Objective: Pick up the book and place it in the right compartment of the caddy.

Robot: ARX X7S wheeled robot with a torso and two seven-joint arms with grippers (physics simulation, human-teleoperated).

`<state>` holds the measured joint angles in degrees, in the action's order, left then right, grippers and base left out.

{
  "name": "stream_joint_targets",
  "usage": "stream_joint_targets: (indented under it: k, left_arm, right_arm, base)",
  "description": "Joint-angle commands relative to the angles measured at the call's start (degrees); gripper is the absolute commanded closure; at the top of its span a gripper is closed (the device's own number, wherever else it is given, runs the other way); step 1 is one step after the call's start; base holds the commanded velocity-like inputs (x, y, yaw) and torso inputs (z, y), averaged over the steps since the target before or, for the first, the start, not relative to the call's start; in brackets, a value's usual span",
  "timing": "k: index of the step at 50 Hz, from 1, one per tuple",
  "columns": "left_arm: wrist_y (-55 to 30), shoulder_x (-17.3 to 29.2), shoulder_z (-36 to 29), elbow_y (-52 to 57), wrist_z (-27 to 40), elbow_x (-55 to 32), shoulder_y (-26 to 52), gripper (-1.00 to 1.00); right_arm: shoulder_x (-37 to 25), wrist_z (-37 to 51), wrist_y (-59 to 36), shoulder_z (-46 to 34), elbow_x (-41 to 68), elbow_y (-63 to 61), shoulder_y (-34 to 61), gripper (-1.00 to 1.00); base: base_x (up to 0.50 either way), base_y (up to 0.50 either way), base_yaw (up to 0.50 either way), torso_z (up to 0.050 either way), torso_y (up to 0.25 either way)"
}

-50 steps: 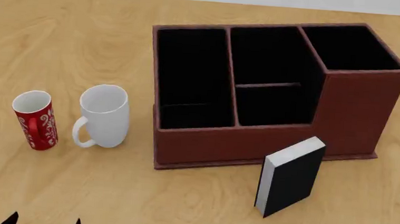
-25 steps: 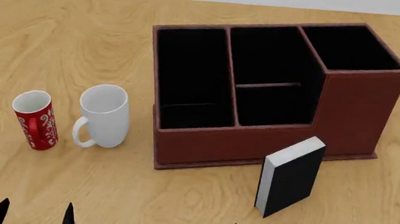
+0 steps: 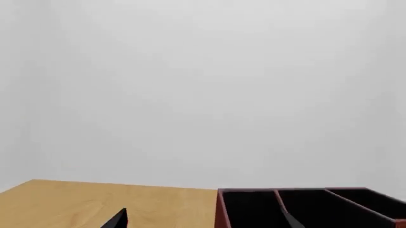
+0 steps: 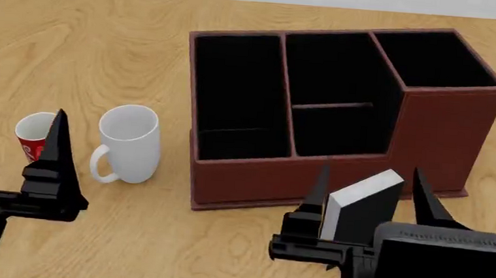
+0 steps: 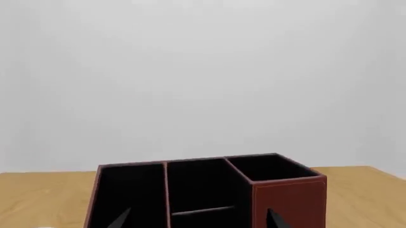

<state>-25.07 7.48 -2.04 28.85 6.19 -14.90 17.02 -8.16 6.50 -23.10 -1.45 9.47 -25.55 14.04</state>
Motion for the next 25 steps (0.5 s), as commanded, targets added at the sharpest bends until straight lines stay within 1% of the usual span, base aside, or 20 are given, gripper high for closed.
stream_joint_targets:
  k: [1,3,6,7,11,14,18,25]
  left_arm:
    - [-13.7,2.3,1.3,8.5,2.8,-4.4,9.2,-1.0]
    - [-16.1,2.4,2.1,9.9,3.8,-5.0,10.5,-1.0]
    - [-20.1,1.1,6.2,11.7,4.9,-9.4,12.6,-1.0]
    - [-22.5,1.5,6.8,12.6,5.3,-10.6,13.8,-1.0]
    - [-26.9,3.5,5.3,15.7,8.0,-9.3,17.1,-1.0]
    - [-30.6,3.2,7.1,16.9,8.7,-11.8,19.0,-1.0]
    - [-30.2,4.5,6.8,16.9,9.1,-10.7,20.0,-1.0]
    - [-28.5,4.8,6.4,16.9,9.0,-10.3,19.3,-1.0]
  right_arm:
    - [-2.7,2.5,-14.0,1.6,2.2,-9.4,10.3,-1.0]
    - [-3.0,3.0,-17.3,1.9,2.8,-10.9,12.2,-1.0]
    - [-3.8,4.3,-20.8,1.6,2.1,-13.0,14.6,-1.0]
    - [-4.0,4.2,-22.9,1.8,2.7,-13.9,15.6,-1.0]
    - [-5.1,4.2,-26.5,1.6,3.3,-15.7,18.2,-1.0]
    - [-5.4,4.0,-27.5,2.1,3.8,-16.6,19.6,-1.0]
    - [-5.8,4.0,-28.6,2.7,4.4,-17.1,20.8,-1.0]
    - [-6.4,3.6,-29.3,2.4,4.8,-17.0,21.7,-1.0]
  base:
    - [0.0,0.0,0.0,0.0,0.0]
    - [0.0,0.0,0.0,0.0,0.0]
    - [0.0,0.0,0.0,0.0,0.0]
    - [0.0,0.0,0.0,0.0,0.0]
    - [0.0,0.0,0.0,0.0,0.0]
    - [0.0,0.0,0.0,0.0,0.0]
    - [0.0,0.0,0.0,0.0,0.0]
    - [0.0,-0.03,0.0,0.0,0.0]
